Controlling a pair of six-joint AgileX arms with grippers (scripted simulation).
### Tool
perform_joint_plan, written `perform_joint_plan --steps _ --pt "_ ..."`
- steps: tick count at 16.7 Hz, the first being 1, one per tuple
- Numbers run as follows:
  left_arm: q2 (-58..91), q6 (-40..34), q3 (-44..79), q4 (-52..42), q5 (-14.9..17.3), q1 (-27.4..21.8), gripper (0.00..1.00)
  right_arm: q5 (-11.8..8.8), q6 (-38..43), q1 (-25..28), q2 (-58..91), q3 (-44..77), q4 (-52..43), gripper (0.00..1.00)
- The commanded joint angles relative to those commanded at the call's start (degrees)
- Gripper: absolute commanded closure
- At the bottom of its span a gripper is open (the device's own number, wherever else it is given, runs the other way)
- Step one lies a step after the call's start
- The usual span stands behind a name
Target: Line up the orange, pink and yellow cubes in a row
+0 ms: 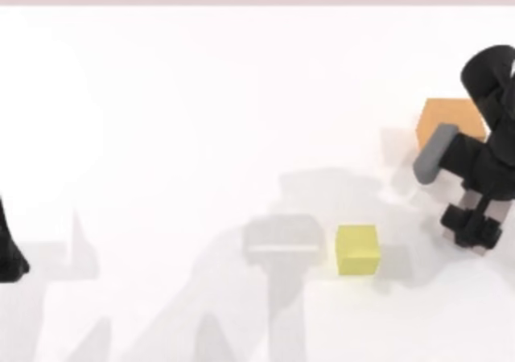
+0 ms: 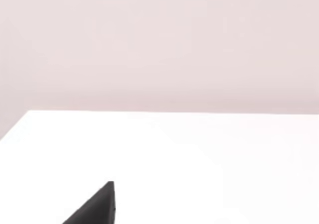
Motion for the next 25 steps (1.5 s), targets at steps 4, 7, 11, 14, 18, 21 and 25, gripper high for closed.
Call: perform_joint_plan --steps 4,7,11,14,18,21,25 --pt "0.0 0.0 0.0 0.0 0.0 0.0 0.0 0.0 0.0 0.0 0.0 0.0 0.0 1.0" --pt "0.0 0.0 0.0 0.0 0.0 0.0 0.0 -0.51 0.52 0.02 -1.88 1.09 -2.24 1.0" --pt "0.0 0.0 0.0 0.0 0.0 0.0 0.0 -0.55 0.43 0.23 -4.9 5.82 -10.6 1.0" --pt "0.0 0.0 0.0 0.0 0.0 0.0 0.0 -0.53 0.37 0.44 -7.22 8.88 -15.73 1.0" --pt "0.0 0.0 0.0 0.0 0.0 0.0 0.0 -0.55 0.49 0.2 -7.36 9.06 -16.13 1.0" --pt "0.0 0.0 0.0 0.0 0.0 0.0 0.0 -0.62 0.22 2.38 -6.09 11.19 -17.07 1.0" --pt "0.0 0.0 0.0 0.0 0.0 0.0 0.0 -0.86 -0.58 13.17 -1.36 19.28 -20.79 1.0"
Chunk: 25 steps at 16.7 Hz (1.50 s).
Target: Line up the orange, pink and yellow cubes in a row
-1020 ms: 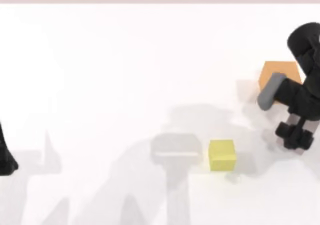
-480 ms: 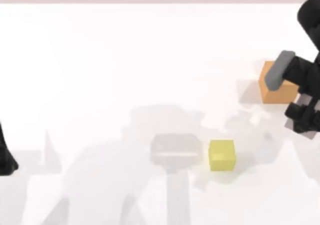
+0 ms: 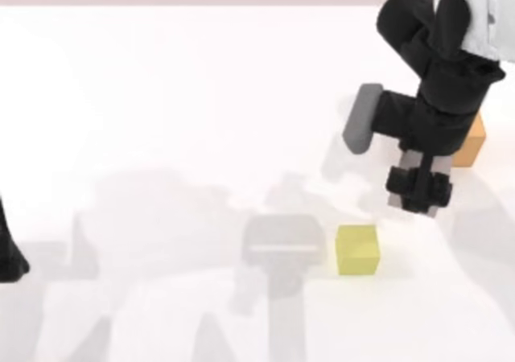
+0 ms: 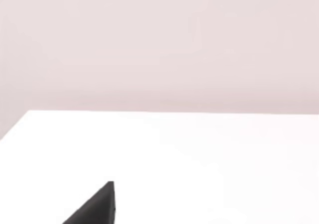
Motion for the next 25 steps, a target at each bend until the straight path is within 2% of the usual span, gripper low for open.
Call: perform_joint_plan --steps 4,7,14,21,25 --pt "0.0 0.0 0.0 0.0 0.0 0.0 0.0 -0.25 -0.75 13.46 4.95 9.04 -4.06 1.0" --pt "0.0 0.0 0.0 0.0 0.0 0.0 0.0 -0.39 -0.98 18.66 6.98 13.13 -5.84 1.0" --pt "0.0 0.0 0.0 0.0 0.0 0.0 0.0 -0.39 -0.85 19.02 7.1 12.82 -5.01 1.0" --pt "0.0 0.0 0.0 0.0 0.0 0.0 0.0 -0.39 -0.71 19.36 9.89 3.89 6.36 1.0" --pt "0.0 0.0 0.0 0.0 0.0 0.0 0.0 -0.38 -0.7 19.44 10.4 2.3 8.46 1.0"
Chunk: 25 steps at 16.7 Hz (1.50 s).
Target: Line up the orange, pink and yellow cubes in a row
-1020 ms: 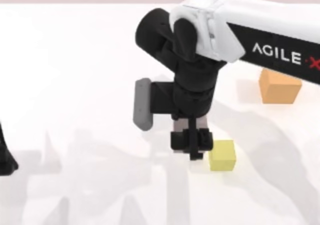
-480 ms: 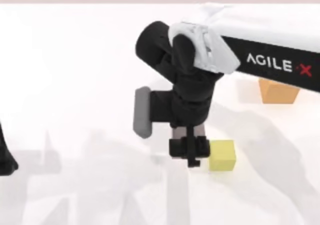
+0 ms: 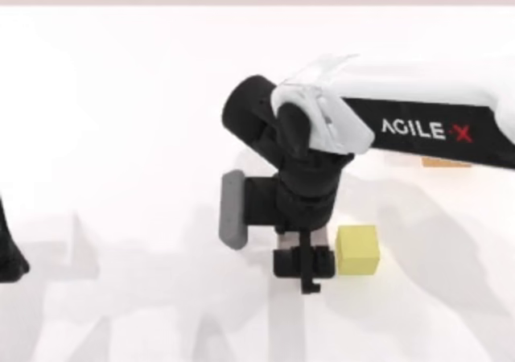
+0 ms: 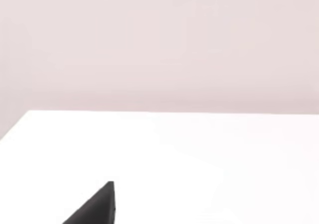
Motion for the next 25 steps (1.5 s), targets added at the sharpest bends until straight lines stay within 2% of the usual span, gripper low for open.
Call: perform_joint_plan --steps 2,15,25 --pt "0.0 0.0 0.0 0.0 0.0 0.0 0.0 0.0 0.0 0.0 0.0 0.0 0.0 1.0" --pt "0.0 0.0 0.0 0.0 0.0 0.0 0.0 0.0 0.0 0.0 0.0 0.0 0.0 0.02" --pt "0.0 0.0 0.0 0.0 0.0 0.0 0.0 0.01 -0.01 -0.14 -0.08 0.2 -0.2 0.0"
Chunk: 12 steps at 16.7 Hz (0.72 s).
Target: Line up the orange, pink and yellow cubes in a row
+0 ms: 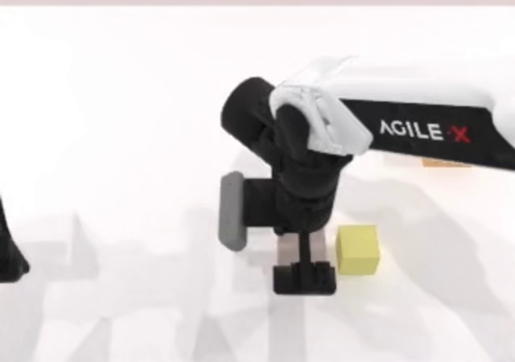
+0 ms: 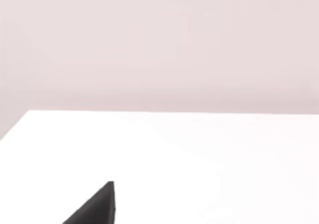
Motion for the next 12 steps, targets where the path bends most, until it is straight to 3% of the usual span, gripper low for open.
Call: perform_joint_plan --steps 8,12 --pt "0.0 0.0 0.0 0.0 0.0 0.0 0.0 -0.03 -0.35 0.24 -3.36 9.85 -13.42 0.0" --pt "0.0 0.0 0.0 0.0 0.0 0.0 0.0 -0.04 -0.34 0.07 -3.41 10.26 -13.92 0.0"
